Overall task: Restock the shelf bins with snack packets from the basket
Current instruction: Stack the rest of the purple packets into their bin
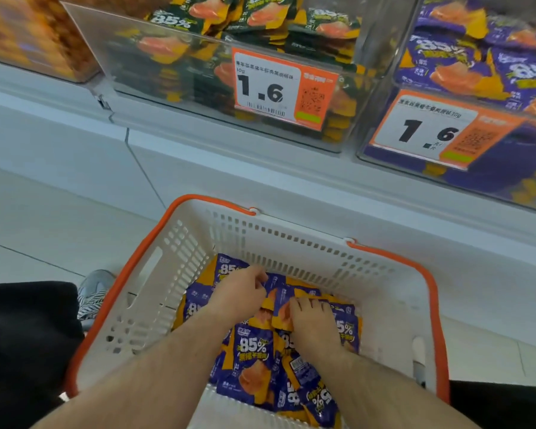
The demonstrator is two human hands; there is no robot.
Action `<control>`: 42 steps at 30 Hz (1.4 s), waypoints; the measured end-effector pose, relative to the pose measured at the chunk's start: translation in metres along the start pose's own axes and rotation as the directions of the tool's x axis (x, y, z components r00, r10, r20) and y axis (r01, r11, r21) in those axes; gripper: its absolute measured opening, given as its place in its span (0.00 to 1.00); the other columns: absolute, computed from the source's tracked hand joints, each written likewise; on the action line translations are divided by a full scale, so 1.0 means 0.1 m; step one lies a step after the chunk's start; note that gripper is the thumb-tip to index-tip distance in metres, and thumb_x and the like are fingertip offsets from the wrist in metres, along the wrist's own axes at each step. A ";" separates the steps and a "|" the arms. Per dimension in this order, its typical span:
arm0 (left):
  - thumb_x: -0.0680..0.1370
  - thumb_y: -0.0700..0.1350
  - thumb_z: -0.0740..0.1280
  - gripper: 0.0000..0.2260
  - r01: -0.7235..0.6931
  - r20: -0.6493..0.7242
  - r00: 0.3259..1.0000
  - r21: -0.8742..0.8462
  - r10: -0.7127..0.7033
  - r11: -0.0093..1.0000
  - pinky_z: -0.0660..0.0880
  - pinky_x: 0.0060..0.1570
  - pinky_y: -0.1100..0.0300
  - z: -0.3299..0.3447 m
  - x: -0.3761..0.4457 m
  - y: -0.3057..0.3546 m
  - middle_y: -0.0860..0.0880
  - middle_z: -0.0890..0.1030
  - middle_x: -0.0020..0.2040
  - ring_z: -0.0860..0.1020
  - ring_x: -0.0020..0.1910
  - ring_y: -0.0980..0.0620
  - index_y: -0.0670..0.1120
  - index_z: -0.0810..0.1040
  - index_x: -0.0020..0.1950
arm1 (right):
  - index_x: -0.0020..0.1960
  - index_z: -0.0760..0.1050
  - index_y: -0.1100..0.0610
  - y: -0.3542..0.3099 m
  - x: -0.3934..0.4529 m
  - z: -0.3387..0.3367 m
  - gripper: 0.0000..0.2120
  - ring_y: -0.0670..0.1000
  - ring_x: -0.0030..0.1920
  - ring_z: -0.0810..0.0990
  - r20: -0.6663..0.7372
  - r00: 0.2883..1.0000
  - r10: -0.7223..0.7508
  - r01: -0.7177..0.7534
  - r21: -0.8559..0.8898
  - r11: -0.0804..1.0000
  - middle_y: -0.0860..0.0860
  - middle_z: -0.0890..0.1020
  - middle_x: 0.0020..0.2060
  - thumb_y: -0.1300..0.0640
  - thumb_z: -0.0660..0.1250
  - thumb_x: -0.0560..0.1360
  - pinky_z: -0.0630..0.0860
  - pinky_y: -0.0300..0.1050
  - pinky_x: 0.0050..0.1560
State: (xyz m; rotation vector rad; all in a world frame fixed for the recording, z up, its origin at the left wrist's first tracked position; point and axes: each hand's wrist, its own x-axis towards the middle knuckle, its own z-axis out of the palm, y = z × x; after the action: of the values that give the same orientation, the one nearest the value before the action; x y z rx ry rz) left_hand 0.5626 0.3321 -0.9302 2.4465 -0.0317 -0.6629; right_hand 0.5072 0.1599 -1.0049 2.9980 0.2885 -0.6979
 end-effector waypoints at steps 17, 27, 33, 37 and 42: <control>0.74 0.42 0.74 0.13 -0.179 -0.193 0.978 -0.589 0.077 0.789 0.75 0.36 0.61 -0.68 -0.30 0.78 0.51 0.82 0.42 0.81 0.39 0.53 0.47 0.76 0.55 | 0.39 0.71 0.47 0.32 -0.26 -2.25 0.10 0.50 0.44 0.76 0.043 0.976 0.213 -0.145 0.859 0.492 0.55 0.80 0.48 0.59 0.63 0.76 0.76 0.50 0.56; 0.75 0.38 0.71 0.08 -0.601 -0.556 0.781 -0.549 0.284 0.580 0.77 0.34 0.59 -1.45 -1.00 1.69 0.55 0.81 0.31 0.80 0.33 0.58 0.49 0.77 0.41 | 0.39 0.78 0.60 0.54 -1.21 -3.30 0.12 0.50 0.27 0.72 -0.241 0.906 0.347 0.169 0.959 0.225 0.51 0.80 0.28 0.59 0.62 0.79 0.67 0.41 0.29; 0.73 0.35 0.72 0.15 -0.830 -0.758 0.497 -0.272 0.423 0.487 0.74 0.32 0.65 -1.67 -1.30 2.07 0.58 0.80 0.33 0.77 0.32 0.60 0.56 0.78 0.39 | 0.41 0.81 0.60 0.57 -1.69 -3.76 0.24 0.57 0.31 0.78 -0.168 0.930 0.327 0.223 0.965 -0.137 0.62 0.83 0.38 0.43 0.56 0.79 0.71 0.48 0.39; 0.72 0.36 0.71 0.14 -0.890 -0.769 0.393 -0.181 0.504 0.418 0.76 0.43 0.68 -1.72 -1.21 2.24 0.57 0.82 0.42 0.80 0.42 0.60 0.57 0.79 0.42 | 0.52 0.79 0.60 0.56 -1.79 -3.87 0.14 0.54 0.33 0.81 -0.240 0.912 0.332 0.287 0.952 -0.102 0.57 0.84 0.41 0.50 0.62 0.78 0.74 0.45 0.38; 0.68 0.37 0.73 0.12 -0.883 -0.714 0.260 0.096 0.650 0.459 0.74 0.57 0.65 -1.71 -0.93 2.39 0.53 0.82 0.53 0.79 0.56 0.54 0.51 0.82 0.48 | 0.55 0.75 0.57 0.71 -1.65 -3.84 0.13 0.51 0.32 0.83 -0.283 0.821 0.496 0.388 0.914 -0.120 0.58 0.83 0.42 0.70 0.63 0.76 0.77 0.43 0.34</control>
State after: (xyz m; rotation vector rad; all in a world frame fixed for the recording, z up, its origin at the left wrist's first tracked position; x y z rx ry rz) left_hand 0.5912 0.2443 -0.6359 1.8033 -0.7624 0.6715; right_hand 0.5418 0.0974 -0.5871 4.6164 -1.0412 0.5862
